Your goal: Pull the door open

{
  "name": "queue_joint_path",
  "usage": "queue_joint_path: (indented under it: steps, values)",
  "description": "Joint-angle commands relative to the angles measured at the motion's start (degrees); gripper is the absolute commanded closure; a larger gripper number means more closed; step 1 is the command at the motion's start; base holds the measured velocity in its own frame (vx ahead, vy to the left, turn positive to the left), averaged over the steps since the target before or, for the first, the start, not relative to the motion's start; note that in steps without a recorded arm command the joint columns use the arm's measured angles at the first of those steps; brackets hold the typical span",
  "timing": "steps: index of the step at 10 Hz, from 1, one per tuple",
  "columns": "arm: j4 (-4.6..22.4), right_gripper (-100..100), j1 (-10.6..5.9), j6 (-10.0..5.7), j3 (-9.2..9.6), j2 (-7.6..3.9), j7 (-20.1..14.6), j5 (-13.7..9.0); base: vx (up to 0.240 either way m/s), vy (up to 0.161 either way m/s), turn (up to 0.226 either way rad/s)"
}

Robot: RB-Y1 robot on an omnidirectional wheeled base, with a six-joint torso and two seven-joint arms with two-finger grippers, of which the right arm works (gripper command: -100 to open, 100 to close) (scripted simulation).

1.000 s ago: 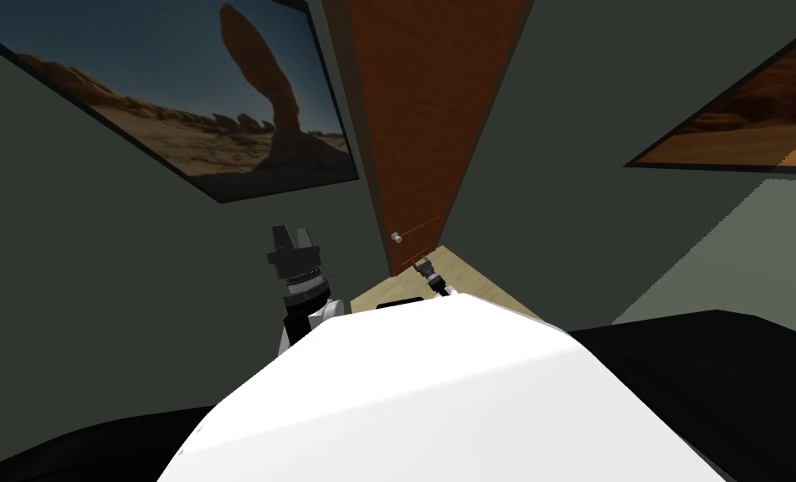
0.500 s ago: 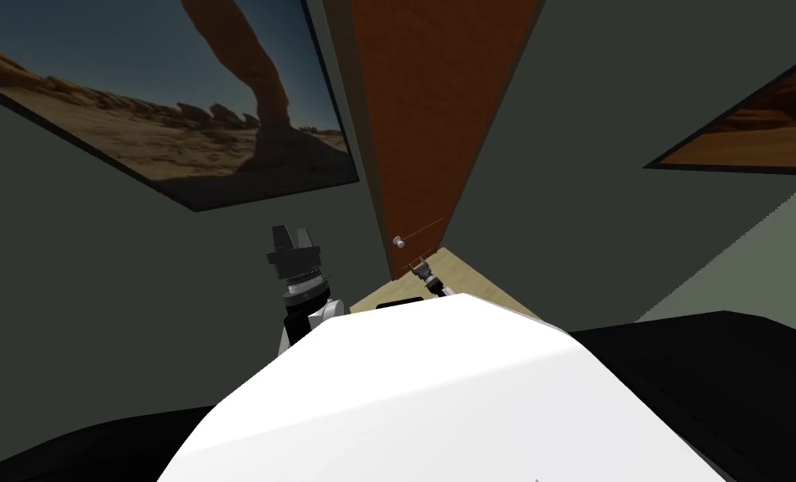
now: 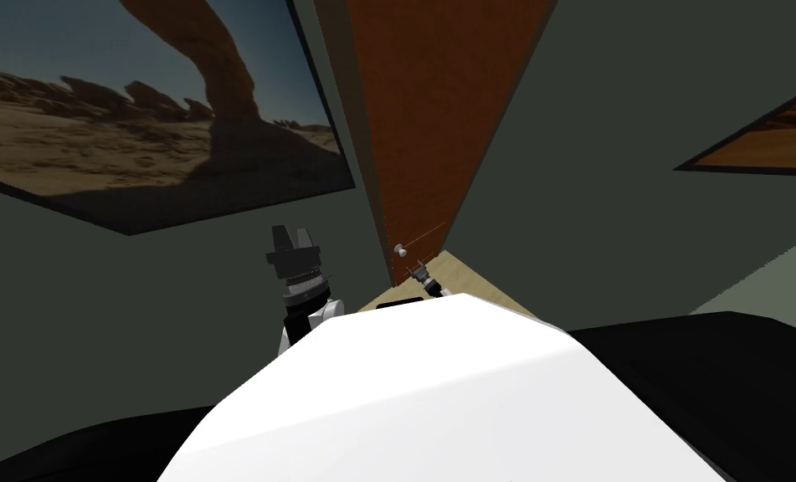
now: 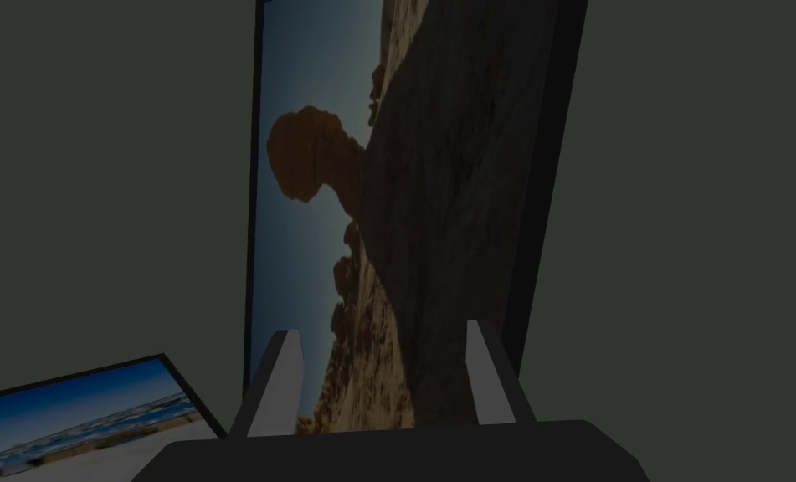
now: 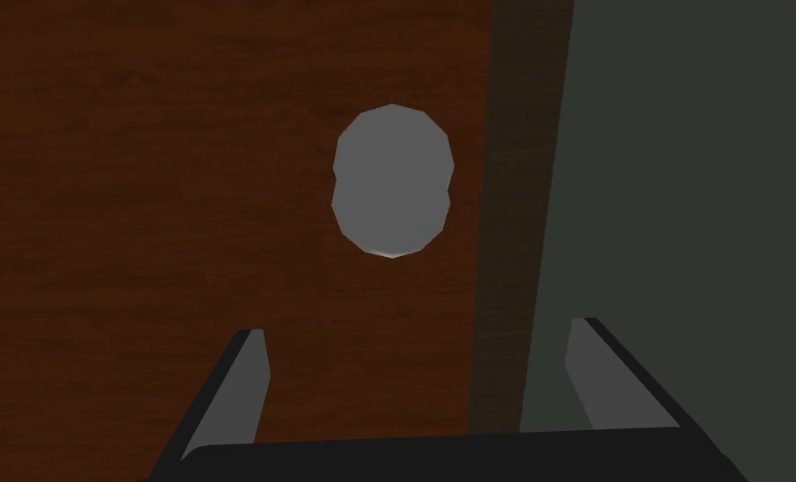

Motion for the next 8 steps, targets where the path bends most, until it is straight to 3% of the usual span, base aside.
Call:
queue_joint_path:
  steps: [1,5,8]
  values:
    - [0.0,-100,0.0,0.0,0.0,0.0,0.0,0.0,0.092,0.014,-0.005]
    - [1.28,-100,-1.04,0.11,-0.44,-0.78,0.88,-1.12,-0.172,-0.021,0.091]
    - [4.65,-100,-3.75,0.33,-1.66,-2.14,3.03,-4.2,-0.209,0.062,0.228]
